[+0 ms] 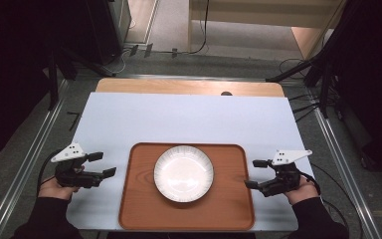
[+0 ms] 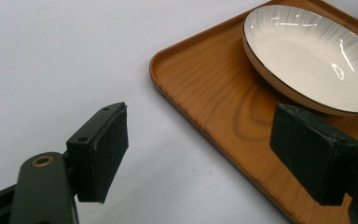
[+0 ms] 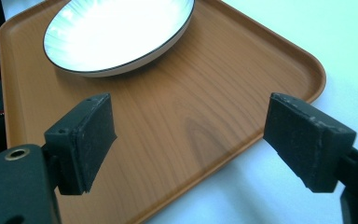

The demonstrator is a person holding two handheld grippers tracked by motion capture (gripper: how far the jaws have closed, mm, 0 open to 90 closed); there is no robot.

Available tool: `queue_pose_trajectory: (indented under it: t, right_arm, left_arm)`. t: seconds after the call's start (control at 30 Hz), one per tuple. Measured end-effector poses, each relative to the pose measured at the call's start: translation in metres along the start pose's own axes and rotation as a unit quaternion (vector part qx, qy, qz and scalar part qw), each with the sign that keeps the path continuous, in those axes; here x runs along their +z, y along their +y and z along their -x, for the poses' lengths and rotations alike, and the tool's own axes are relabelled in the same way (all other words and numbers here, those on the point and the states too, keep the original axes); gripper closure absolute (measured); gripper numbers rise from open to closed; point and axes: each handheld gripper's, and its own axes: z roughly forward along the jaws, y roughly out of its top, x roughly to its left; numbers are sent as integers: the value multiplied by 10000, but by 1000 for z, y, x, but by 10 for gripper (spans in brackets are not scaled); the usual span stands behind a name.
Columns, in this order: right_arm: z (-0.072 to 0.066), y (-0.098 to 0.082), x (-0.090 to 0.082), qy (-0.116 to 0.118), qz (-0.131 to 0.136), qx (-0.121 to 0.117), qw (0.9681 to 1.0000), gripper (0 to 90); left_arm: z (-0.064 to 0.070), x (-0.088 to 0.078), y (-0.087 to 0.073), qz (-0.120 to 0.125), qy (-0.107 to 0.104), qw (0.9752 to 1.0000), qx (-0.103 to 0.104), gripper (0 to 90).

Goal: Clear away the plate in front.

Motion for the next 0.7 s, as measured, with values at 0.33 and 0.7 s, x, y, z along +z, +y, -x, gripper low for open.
queue_pose_trajectory:
  t: [0.33, 0.7]
  right_arm:
    - [0, 0, 0, 3, 3, -2, 10000, 171]
    - [1, 0, 0, 7, -6, -11, 10000, 171]
  left_arm:
    - [-1, -1, 0, 34, 7, 10000, -30, 199]
    - [-2, -1, -1, 31, 12, 10000, -45, 197]
